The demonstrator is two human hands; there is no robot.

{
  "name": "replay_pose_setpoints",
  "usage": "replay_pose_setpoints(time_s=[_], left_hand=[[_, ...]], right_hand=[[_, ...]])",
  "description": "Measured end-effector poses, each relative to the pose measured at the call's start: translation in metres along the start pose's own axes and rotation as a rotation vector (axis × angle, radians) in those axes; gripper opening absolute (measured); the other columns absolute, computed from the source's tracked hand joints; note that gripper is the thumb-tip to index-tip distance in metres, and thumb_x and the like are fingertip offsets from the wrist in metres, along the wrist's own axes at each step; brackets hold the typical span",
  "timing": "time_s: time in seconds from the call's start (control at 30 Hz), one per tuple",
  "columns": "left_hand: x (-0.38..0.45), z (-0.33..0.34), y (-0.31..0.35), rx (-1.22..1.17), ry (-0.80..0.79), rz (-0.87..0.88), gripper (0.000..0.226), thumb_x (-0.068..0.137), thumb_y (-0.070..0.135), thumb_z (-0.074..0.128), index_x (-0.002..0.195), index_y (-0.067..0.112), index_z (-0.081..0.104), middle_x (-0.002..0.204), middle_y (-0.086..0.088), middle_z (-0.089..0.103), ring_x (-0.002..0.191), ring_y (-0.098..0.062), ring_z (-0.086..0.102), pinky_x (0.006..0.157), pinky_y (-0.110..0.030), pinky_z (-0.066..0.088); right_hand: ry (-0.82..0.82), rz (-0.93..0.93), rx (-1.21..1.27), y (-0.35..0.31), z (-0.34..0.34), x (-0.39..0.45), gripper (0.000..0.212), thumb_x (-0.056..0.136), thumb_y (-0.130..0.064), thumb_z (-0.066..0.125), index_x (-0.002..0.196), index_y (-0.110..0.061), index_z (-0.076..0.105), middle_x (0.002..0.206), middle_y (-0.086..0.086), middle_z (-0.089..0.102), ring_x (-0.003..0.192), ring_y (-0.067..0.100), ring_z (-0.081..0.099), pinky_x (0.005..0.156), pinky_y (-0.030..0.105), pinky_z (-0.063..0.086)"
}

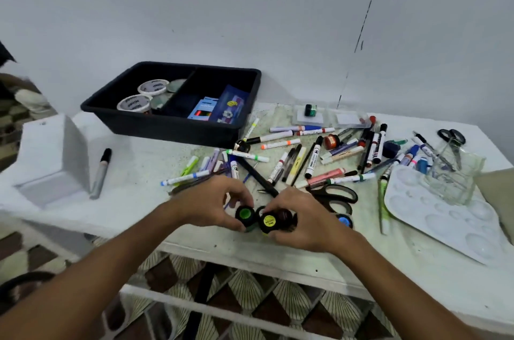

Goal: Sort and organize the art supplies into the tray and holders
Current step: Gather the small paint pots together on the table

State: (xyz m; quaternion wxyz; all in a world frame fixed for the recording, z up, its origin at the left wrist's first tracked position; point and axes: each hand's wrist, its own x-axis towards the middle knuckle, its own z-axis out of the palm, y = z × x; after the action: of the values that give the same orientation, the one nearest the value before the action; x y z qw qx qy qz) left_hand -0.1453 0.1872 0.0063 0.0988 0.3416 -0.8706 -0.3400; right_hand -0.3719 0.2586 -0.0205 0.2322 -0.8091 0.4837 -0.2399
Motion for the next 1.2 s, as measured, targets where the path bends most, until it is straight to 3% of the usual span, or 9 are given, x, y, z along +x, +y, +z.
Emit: replay_pose_setpoints(time_s=[0.17, 0.33, 0.43, 0.6, 0.83, 0.97, 1.2], left_hand=[[-0.01, 0.013, -0.013, 0.037, 0.019, -0.003, 0.042, 0.062, 0.031, 0.089, 0.098, 0.02, 0.071, 0.087, 0.014, 0.06, 0.073, -0.004, 0.048, 0.061, -0.013, 0.037], [-0.011, 0.022, -0.019, 0.094, 0.001, -0.03, 0.044, 0.063, 0.035, 0.087, 0.103, 0.023, 0.072, 0.093, 0.008, 0.06, 0.08, -0.01, 0.052, 0.068, -0.031, 0.046], [-0.012, 0.023, -0.023, 0.085, 0.002, -0.029, 0.046, 0.064, 0.037, 0.086, 0.106, 0.024, 0.073, 0.092, 0.014, 0.058, 0.082, -0.008, 0.052, 0.068, -0.028, 0.046], [-0.015, 0.024, -0.023, 0.13, 0.017, 0.018, 0.047, 0.068, 0.039, 0.083, 0.11, 0.023, 0.072, 0.09, 0.027, 0.051, 0.081, 0.006, 0.05, 0.068, -0.014, 0.039], [-0.023, 0.03, -0.026, 0.165, 0.061, 0.051, 0.042, 0.075, 0.047, 0.076, 0.11, 0.025, 0.072, 0.095, 0.018, 0.059, 0.08, -0.003, 0.054, 0.067, -0.031, 0.049], [-0.025, 0.031, -0.022, 0.175, 0.081, 0.032, 0.037, 0.077, 0.043, 0.075, 0.109, 0.024, 0.072, 0.096, 0.016, 0.059, 0.081, -0.004, 0.053, 0.069, -0.032, 0.05], [-0.025, 0.029, -0.017, 0.249, 0.068, 0.02, 0.037, 0.079, 0.042, 0.074, 0.111, 0.023, 0.071, 0.1, 0.01, 0.055, 0.094, -0.006, 0.05, 0.08, -0.03, 0.047]], right_hand=[[0.004, -0.037, -0.156, -0.002, 0.014, 0.0, 0.044, 0.071, -0.045, 0.075, 0.11, -0.024, 0.07, 0.101, -0.006, 0.053, 0.1, 0.013, 0.04, 0.086, 0.031, 0.037], [0.012, 0.005, -0.201, 0.0, 0.018, -0.001, 0.045, 0.07, -0.051, 0.077, 0.112, -0.035, 0.071, 0.11, -0.012, 0.047, 0.105, 0.008, 0.028, 0.093, 0.033, 0.032], [-0.016, 0.029, -0.247, 0.0, 0.016, 0.0, 0.047, 0.072, -0.057, 0.072, 0.115, -0.038, 0.069, 0.117, -0.012, 0.045, 0.109, 0.007, 0.024, 0.096, 0.033, 0.028], [-0.007, -0.027, -0.358, 0.0, 0.019, -0.005, 0.053, 0.076, -0.067, 0.051, 0.114, -0.036, 0.069, 0.108, -0.01, 0.049, 0.102, 0.012, 0.03, 0.086, 0.033, 0.03], [0.071, -0.024, -0.404, -0.01, 0.025, -0.011, 0.044, 0.081, -0.05, 0.067, 0.117, -0.024, 0.069, 0.094, -0.008, 0.063, 0.091, 0.011, 0.036, 0.079, 0.03, 0.026], [0.073, 0.041, -0.409, -0.018, 0.028, -0.01, 0.037, 0.084, -0.047, 0.065, 0.111, -0.023, 0.072, 0.093, -0.006, 0.071, 0.086, 0.012, 0.041, 0.074, 0.029, 0.029], [0.023, 0.123, -0.449, -0.028, 0.029, -0.009, 0.034, 0.09, -0.046, 0.056, 0.111, -0.023, 0.07, 0.1, -0.005, 0.069, 0.096, 0.014, 0.047, 0.07, 0.027, 0.029]])
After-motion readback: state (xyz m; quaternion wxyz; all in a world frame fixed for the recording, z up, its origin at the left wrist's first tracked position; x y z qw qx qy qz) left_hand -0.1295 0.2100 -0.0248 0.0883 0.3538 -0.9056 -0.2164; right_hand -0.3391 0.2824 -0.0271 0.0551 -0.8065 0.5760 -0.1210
